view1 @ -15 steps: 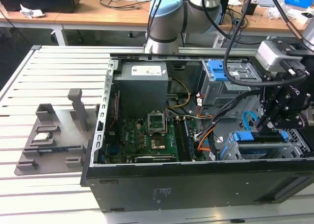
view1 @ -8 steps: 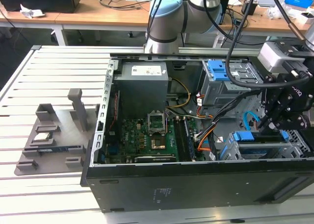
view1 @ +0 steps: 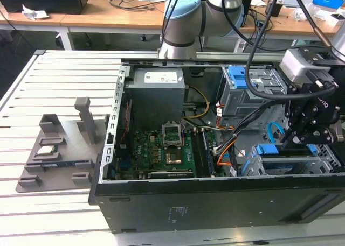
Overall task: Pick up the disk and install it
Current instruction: 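Insert the second disk wire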
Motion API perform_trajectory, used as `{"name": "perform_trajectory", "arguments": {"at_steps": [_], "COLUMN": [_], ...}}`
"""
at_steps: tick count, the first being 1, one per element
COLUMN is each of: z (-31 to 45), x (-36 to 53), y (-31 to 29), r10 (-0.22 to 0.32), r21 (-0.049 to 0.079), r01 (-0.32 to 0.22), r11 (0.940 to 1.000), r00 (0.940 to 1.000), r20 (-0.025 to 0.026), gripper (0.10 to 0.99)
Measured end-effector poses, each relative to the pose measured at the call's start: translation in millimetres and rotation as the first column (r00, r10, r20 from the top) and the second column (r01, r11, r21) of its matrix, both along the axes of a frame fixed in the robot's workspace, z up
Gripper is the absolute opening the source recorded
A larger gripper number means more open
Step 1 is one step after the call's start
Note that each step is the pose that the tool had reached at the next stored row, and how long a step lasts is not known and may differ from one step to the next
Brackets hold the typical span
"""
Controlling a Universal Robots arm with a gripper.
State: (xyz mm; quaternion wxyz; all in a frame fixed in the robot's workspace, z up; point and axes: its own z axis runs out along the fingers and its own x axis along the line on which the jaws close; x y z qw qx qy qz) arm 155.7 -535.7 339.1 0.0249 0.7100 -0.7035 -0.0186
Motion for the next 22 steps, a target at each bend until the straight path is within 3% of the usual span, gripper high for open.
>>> {"name": "perform_trajectory", "arguments": {"at_steps": [2, 3, 4, 5, 7, 9, 10, 11, 15, 18, 22], "z": [-0.7, -0.2, 3.9, 10.2, 12.2, 12.1, 12.2, 12.0, 11.6, 10.9, 8.3], "x": [0.0, 0.0, 0.0, 0.0, 0.0, 0.5, 1.7, 4.4, 8.6, 12.0, 13.7], "y": [0.0, 0.0, 0.4, 5.0, 7.5, 7.5, 7.3, 6.6, 5.4, 4.1, 2.4], "r10": [0.0, 0.0, 0.0, 0.0, 0.0, 0.0, 0.0, 0.0, 0.0, 0.0, 0.0], "r21": [0.001, 0.0, 0.0, 0.001, 0.0, 0.0, 0.0, 0.0, 0.0, 0.0, 0.0], "r01": [0.0, 0.0, 0.0, 0.0, 0.0, 0.0, 0.0, 0.0, 0.0, 0.0, 0.0], "r11": [1.0, 1.0, 1.0, 1.0, 1.0, 1.0, 1.0, 1.0, 1.0, 1.0, 1.0], "r00": [1.0, 1.0, 1.0, 1.0, 1.0, 1.0, 1.0, 1.0, 0.9999, 0.9997, 0.9994], "r20": [-0.0001, 0.0, 0.0, -0.0001, -0.0001, -0.0006, -0.0027, -0.0084, -0.017, -0.0261, -0.0338], "gripper": [0.169, 0.235, 0.235, 0.235, 0.106, 0.106, 0.106, 0.106, 0.106, 0.106, 0.106]}}
